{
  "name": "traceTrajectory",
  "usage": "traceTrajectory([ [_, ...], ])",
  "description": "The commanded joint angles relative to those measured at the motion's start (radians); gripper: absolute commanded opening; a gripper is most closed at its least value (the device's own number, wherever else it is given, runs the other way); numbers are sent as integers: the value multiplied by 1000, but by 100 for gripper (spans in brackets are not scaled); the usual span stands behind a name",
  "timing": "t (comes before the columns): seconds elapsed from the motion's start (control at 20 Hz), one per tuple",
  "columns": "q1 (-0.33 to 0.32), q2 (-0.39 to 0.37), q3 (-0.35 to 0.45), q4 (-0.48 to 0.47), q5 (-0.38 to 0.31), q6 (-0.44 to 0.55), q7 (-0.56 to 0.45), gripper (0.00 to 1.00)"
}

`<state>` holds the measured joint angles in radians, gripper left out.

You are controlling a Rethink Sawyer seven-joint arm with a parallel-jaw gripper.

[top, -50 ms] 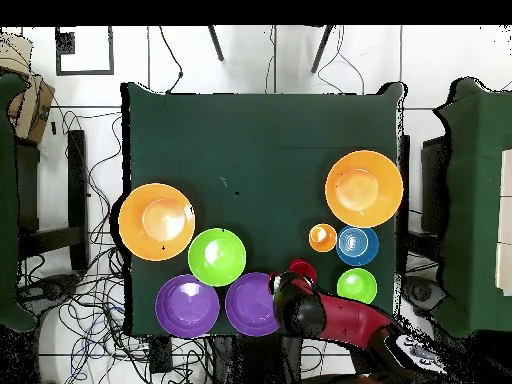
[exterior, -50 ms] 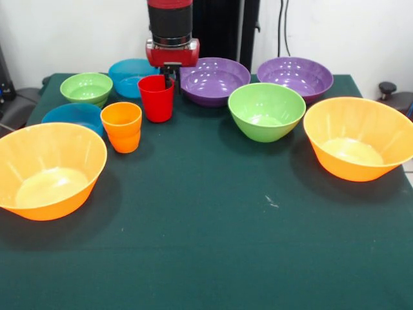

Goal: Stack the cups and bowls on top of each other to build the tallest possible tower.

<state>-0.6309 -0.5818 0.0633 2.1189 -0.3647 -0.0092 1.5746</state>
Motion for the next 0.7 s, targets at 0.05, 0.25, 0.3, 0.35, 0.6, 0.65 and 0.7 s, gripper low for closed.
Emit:
traceTrajectory([
  [0.05,22,34,55,-93,-35,-59,113,0],
  [0.25,21,32,57,-88,-32,-57,114,0],
  [0.3,20,30,59,-85,-31,-56,116,0],
  [0.35,20,22,59,-77,-29,-53,119,0],
  [0.6,8,-105,89,9,-5,3,134,0],
  [0.65,14,-134,96,6,4,26,129,0],
  [0.7,8,-152,110,14,13,47,128,0],
])
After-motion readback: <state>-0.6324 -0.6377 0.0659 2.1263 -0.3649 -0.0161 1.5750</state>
